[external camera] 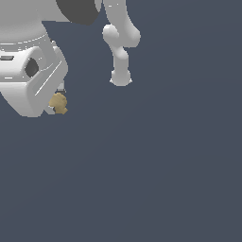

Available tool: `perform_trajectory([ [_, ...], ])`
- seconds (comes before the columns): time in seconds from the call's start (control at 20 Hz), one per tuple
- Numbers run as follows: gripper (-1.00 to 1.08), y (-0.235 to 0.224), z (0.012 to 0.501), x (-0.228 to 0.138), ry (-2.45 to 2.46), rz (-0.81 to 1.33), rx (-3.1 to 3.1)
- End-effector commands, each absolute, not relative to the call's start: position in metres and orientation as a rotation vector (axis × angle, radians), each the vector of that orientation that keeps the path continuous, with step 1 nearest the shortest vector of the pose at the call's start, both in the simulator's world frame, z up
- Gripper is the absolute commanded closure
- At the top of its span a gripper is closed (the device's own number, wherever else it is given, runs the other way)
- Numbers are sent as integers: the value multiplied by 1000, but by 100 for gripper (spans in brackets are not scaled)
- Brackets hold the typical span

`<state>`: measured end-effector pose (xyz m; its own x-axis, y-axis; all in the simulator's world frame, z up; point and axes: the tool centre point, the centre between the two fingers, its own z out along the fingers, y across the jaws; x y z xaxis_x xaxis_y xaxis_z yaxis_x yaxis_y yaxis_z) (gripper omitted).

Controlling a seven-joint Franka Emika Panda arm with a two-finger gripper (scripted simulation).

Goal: Pick up the object and move it to a goal position.

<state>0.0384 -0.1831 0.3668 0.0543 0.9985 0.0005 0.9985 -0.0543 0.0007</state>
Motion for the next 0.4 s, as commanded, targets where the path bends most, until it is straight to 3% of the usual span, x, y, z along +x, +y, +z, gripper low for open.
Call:
perform_trajectory([
  [0.0,108,-187,373,40,2161,1,2281],
  [0.35,108,-191,378,42,2160,0,2281],
])
